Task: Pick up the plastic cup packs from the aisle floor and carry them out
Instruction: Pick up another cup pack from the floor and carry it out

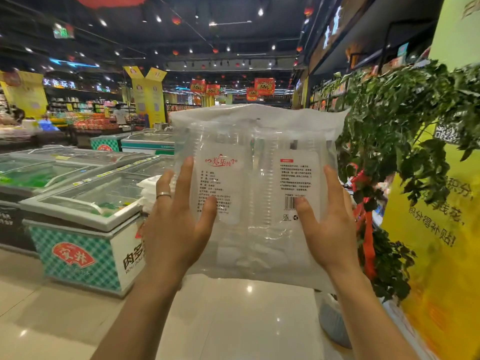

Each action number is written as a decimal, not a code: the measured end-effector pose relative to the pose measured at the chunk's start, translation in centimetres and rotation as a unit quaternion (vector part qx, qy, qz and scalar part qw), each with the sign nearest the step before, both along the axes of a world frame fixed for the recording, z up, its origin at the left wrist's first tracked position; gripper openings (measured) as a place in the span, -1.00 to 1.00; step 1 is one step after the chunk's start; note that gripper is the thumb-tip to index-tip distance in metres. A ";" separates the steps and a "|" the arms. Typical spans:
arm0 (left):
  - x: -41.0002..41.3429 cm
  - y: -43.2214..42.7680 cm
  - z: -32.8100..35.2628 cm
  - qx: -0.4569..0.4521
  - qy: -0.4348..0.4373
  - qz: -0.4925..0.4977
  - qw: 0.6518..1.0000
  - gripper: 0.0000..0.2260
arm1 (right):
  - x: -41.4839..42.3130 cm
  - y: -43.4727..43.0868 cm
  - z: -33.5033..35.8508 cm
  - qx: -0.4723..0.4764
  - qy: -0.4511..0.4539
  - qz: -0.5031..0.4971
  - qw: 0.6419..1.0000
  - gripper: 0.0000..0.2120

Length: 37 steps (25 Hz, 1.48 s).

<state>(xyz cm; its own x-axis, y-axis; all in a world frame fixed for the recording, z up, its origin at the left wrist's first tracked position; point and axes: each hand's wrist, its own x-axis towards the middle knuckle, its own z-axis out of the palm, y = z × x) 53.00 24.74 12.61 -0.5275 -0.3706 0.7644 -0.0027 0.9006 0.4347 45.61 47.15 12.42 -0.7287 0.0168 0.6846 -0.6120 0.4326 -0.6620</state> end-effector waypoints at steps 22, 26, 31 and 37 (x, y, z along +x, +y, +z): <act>-40.3 -16.2 -0.4 -0.013 -0.017 -0.001 1.000 -0.37 | -41.3 -16.6 -0.9 -0.027 -0.012 0.018 0.999 -0.36; -50.5 -18.4 -0.2 -0.013 -0.021 0.028 0.999 -0.38 | -52.7 -19.6 -0.7 -0.030 -0.022 0.059 0.998 -0.36; -61.5 -20.5 0.1 -0.006 -0.026 0.071 0.997 -0.38 | -65.1 -22.5 0.0 -0.027 -0.030 0.089 0.995 -0.37; -71.2 -24.5 -0.9 0.007 -0.037 0.106 0.994 -0.39 | -76.3 -27.2 -1.0 -0.011 -0.050 0.115 0.992 -0.37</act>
<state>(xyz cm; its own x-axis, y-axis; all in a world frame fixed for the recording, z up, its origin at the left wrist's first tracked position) -18.21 0.19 11.72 -0.4915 -0.4898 0.7201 -0.2234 0.8701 0.4393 -30.64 19.93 11.43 -0.7794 -0.1438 0.6098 -0.6235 0.2729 -0.7326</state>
